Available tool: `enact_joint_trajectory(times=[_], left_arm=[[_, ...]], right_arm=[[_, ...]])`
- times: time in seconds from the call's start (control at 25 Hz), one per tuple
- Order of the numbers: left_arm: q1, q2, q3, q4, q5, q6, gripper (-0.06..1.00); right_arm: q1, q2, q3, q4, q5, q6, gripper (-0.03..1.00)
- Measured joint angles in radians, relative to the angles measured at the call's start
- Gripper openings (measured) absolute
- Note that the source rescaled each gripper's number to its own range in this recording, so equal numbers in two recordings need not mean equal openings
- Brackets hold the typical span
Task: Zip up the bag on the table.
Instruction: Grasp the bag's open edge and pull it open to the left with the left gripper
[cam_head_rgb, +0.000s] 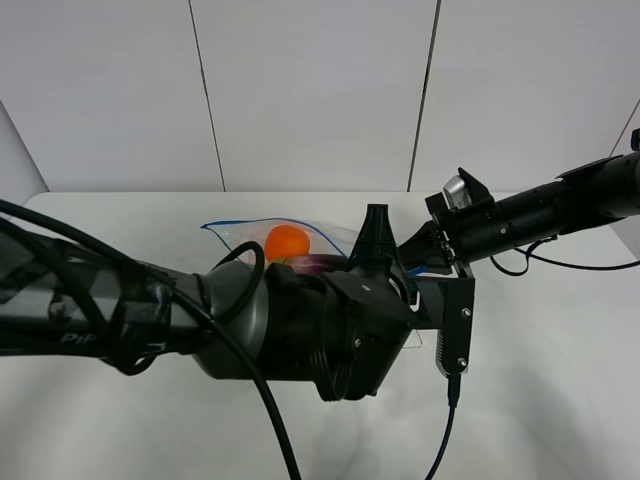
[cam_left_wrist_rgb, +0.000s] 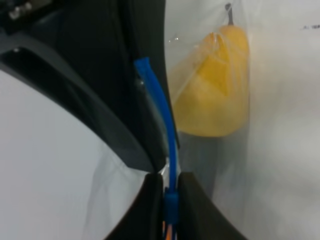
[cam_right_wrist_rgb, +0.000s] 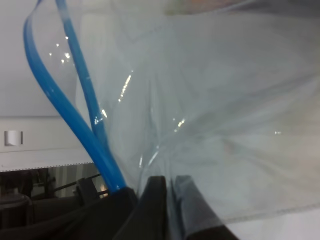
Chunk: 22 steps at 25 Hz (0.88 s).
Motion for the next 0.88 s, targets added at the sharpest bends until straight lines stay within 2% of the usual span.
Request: enact_joint_trajectory(times=[0.2,0.52,0.88], left_arm=[[0.028,0.000,0.000,-0.006,0.004,0.011,0.00],[0.098,0.000,0.000,-0.074,0.006,0.094,0.00],[0.182,0.000,0.000,-0.133,0.082,0.164,0.00]], right_arm=[[0.000,0.000,-0.001,-0.012,-0.028,0.020,0.00],[0.000,0.000,-0.001,-0.043,-0.064,0.029,0.00],[-0.020,0.000,-0.001,-0.074,-0.084,0.029,0.00]])
